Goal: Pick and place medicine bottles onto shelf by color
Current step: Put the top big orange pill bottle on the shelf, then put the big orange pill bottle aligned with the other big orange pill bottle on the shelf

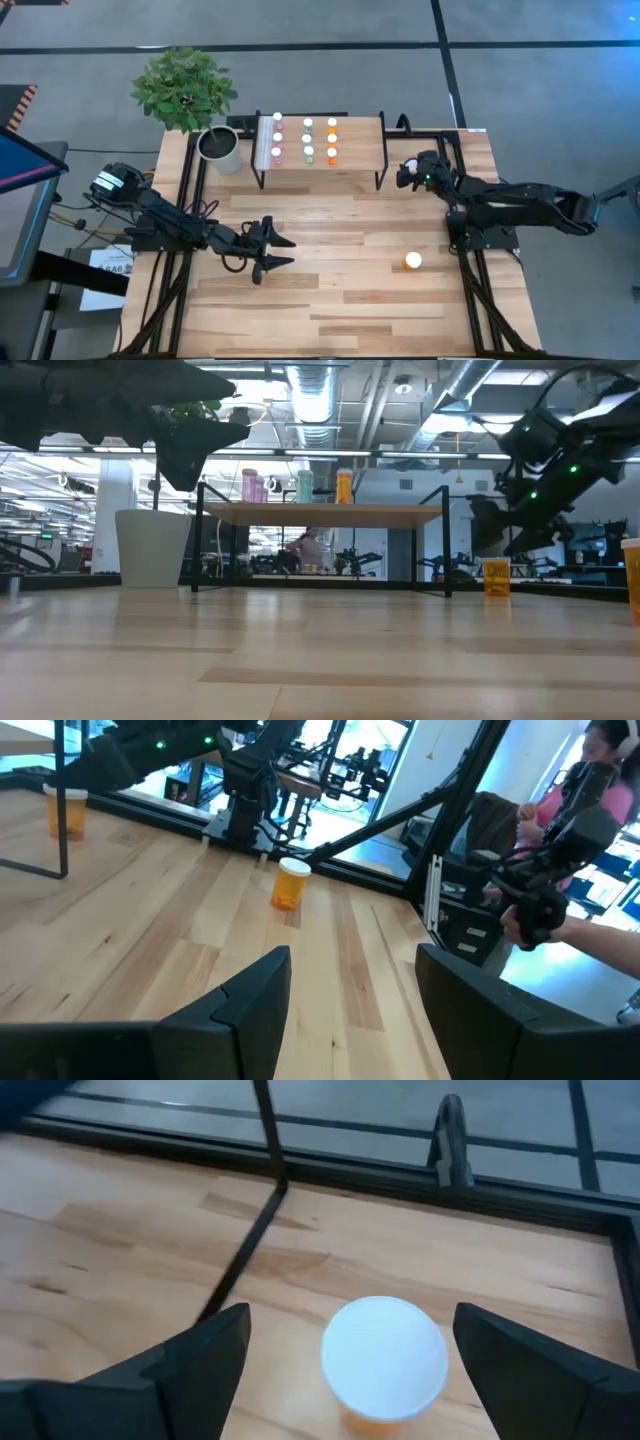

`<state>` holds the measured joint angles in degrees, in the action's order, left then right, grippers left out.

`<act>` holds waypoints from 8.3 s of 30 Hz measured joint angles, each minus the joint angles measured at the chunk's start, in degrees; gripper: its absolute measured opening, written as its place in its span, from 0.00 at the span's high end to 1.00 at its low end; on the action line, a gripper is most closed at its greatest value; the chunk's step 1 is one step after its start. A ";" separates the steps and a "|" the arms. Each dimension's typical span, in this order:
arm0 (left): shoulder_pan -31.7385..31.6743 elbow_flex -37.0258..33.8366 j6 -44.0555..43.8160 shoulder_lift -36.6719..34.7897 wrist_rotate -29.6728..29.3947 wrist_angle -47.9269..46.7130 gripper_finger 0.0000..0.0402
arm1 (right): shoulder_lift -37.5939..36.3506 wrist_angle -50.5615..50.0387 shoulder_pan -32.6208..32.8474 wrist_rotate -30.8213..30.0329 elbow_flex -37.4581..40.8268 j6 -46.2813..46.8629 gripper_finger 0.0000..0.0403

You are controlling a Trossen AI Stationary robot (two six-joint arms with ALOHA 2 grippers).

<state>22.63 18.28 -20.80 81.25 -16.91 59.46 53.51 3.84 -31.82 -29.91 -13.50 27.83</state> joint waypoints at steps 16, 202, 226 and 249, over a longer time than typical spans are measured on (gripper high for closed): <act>-0.01 0.00 0.07 0.00 0.00 -0.09 0.49 | 16.47 12.68 -2.09 -0.09 0.00 -4.10 0.09; -0.17 -0.02 -2.57 0.02 -2.10 -3.06 0.49 | 31.09 -12.72 1.58 13.80 -49.97 -19.31 0.32; -0.17 -0.02 -4.08 0.02 -1.77 -2.98 0.49 | 4.07 -41.88 16.46 18.10 -50.03 -13.89 0.33; 0.61 -0.02 -5.16 0.02 -1.42 -2.99 0.49 | 9.83 -57.84 62.70 0.01 -49.96 17.53 0.33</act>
<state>23.24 18.26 -25.96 81.28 -18.33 56.47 63.34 -54.00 30.88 -29.90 -63.46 45.37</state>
